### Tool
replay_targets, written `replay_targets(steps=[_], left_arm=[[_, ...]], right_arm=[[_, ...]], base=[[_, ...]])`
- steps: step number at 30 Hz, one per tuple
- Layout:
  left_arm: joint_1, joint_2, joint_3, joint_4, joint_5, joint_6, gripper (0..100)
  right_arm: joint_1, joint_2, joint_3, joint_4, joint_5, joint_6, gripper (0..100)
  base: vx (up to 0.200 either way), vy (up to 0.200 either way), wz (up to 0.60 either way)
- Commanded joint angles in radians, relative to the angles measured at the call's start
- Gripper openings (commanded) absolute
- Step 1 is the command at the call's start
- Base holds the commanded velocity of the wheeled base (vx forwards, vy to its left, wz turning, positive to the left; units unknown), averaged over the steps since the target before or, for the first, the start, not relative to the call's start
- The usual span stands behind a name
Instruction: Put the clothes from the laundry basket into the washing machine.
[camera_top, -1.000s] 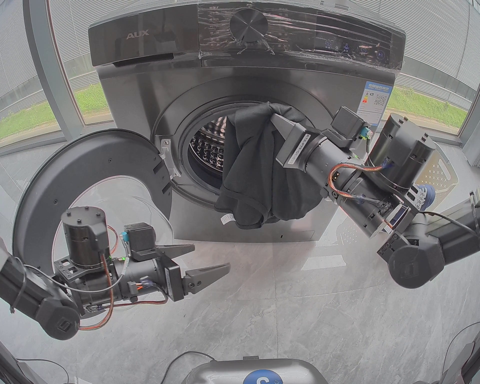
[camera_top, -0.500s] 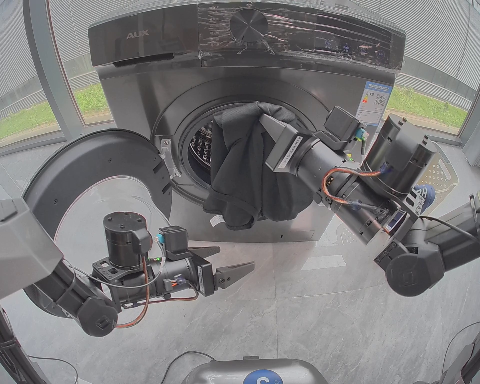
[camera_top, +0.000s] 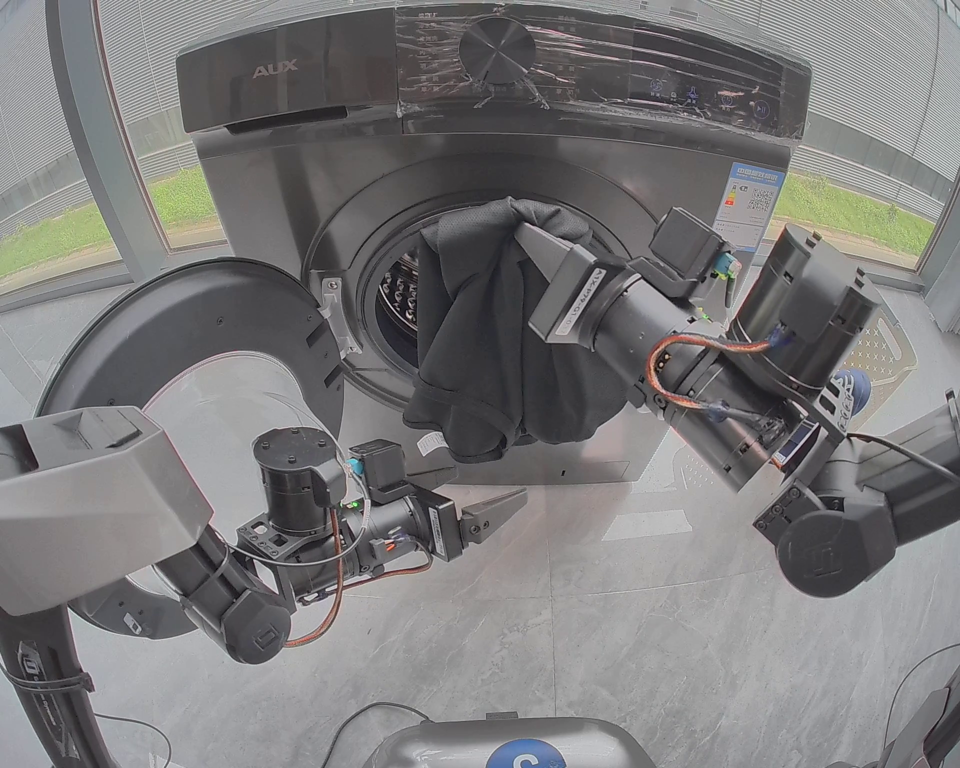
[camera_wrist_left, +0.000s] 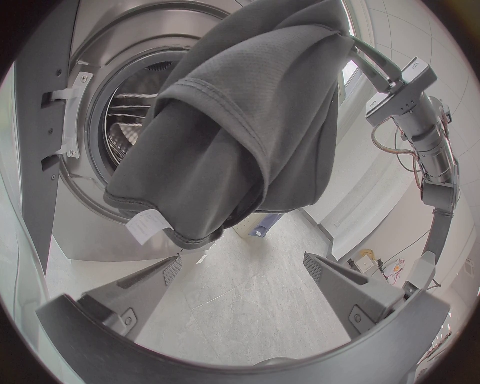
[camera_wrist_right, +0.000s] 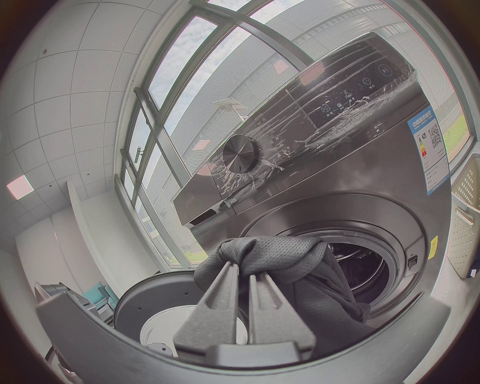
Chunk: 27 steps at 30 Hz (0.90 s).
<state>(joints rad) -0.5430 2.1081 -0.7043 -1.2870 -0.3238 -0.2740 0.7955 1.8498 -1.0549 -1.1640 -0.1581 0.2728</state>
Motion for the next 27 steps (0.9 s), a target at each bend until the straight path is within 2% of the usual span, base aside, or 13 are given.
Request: replay_targets(steps=[1,5,7,9,22,23,27], left_arm=[[0.005,0.020,-0.008,0.000,0.000,-0.001,100],[0.005,0.039,-0.040,-0.003,0.011,-0.002,100],[0.006,0.064,-0.086,-0.023,0.057,-0.005,100],[0.006,0.081,-0.096,-0.058,0.074,-0.008,100],[0.008,0.087,-0.124,-0.101,0.101,-0.024,100],[0.006,0.092,-0.139,-0.117,0.131,-0.024,0],[0.001,0.093,-0.146,-0.121,0.146,-0.027,0]], right_arm=[[0.002,-0.004,0.000,0.000,0.000,0.000,0],[0.007,-0.004,0.000,0.000,0.000,0.000,0],[0.007,-0.004,0.001,-0.002,0.000,0.000,0],[0.007,-0.006,0.001,-0.002,0.000,0.000,0],[0.007,-0.004,0.015,-0.023,-0.001,0.000,0],[0.007,-0.004,0.016,-0.023,-0.001,0.000,0],[0.007,-0.004,0.019,-0.023,-0.001,0.000,0]], base=[[0.000,0.000,0.00],[0.000,0.000,0.00],[0.000,0.000,0.00],[0.000,0.000,0.00],[0.000,0.000,0.00],[0.000,0.000,0.00],[0.000,0.000,0.00]])
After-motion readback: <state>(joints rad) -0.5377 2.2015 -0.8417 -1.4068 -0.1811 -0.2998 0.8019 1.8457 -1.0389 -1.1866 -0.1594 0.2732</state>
